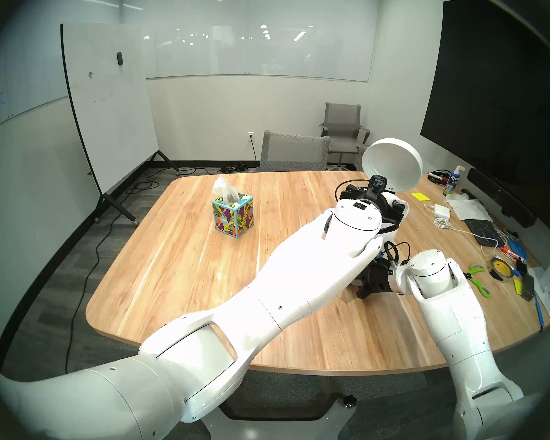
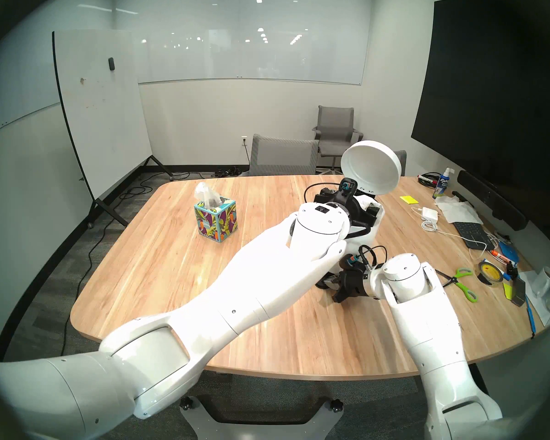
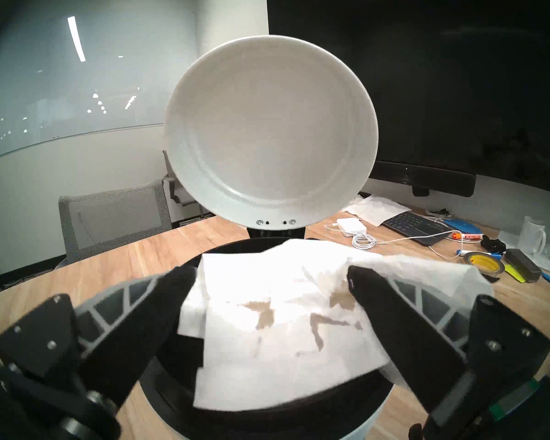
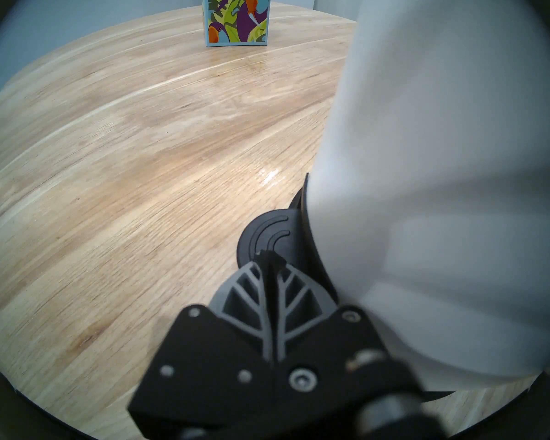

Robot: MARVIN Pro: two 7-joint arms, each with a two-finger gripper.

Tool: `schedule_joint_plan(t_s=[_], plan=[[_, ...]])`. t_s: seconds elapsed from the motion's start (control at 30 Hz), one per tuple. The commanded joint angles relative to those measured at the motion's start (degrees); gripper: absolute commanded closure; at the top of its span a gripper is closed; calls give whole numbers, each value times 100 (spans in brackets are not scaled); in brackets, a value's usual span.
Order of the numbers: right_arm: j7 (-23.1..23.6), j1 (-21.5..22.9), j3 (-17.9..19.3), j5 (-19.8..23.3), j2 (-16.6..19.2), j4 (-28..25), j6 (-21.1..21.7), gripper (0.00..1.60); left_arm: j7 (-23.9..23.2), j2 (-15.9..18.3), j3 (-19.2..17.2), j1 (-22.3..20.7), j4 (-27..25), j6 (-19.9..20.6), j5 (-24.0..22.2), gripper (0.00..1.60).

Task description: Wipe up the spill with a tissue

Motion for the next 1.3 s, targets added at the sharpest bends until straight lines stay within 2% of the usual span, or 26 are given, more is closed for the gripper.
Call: schedule_joint_plan(t_s=[0.0,0.23,0.7,1.27], plan=[[-45,-118,-122,-95,-29,180,30,160,29,-238,-218,-260,-49,9,-104,0],[-46,-118,-122,-95,-29,181,30,160,25,-277,-532,-521,205,127,-273,0],[-49,-112,-129,-104,-30,190,32,160,-50,-24,-620,-471,265,118,-308,0],[-47,-114,-126,-103,-30,187,31,160,-245,124,-944,-821,809,-51,-316,0]])
